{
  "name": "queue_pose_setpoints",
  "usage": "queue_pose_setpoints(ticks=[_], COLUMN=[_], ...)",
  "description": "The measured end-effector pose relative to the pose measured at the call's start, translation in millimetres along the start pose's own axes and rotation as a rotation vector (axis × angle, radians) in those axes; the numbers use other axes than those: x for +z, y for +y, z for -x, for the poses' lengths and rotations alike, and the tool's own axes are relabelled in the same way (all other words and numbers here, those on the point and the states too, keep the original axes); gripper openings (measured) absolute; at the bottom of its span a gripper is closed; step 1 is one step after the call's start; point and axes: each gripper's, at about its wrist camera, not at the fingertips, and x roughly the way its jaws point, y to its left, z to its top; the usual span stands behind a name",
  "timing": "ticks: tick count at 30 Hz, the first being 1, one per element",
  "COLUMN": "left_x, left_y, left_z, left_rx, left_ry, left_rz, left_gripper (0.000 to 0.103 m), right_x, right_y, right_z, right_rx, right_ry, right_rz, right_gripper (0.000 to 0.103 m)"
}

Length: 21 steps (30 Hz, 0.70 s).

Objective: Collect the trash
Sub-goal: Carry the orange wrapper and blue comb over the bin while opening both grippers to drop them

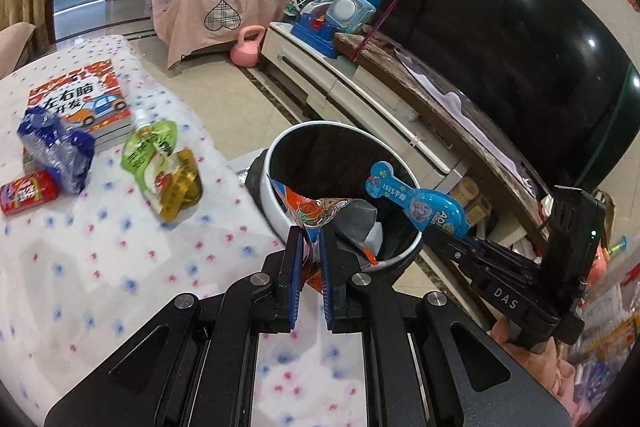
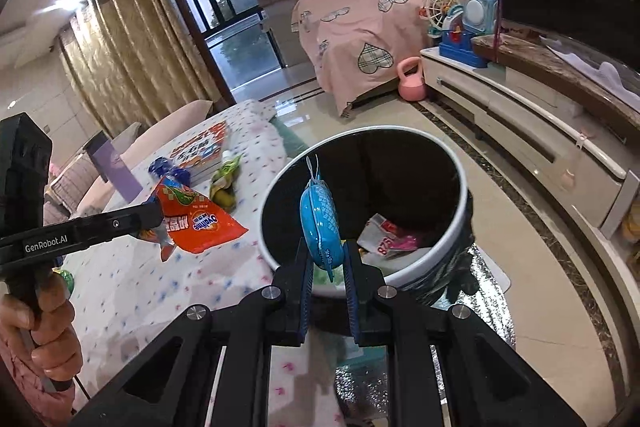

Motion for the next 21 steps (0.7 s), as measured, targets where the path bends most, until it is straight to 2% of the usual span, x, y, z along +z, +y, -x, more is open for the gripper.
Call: queue_pose_setpoints(ticks=[21], left_x=[16], left_y=[-19], left_z=[-48], left_rx=[0.013], left_ry=[0.044], left_rz=[-0.027], left_gripper=[0.008], right_x=[13], right_y=[-23], right_z=[-19], right_rx=[-0.034], right_ry=[0.032], right_rz=[-0.007], right_gripper=[0.015])
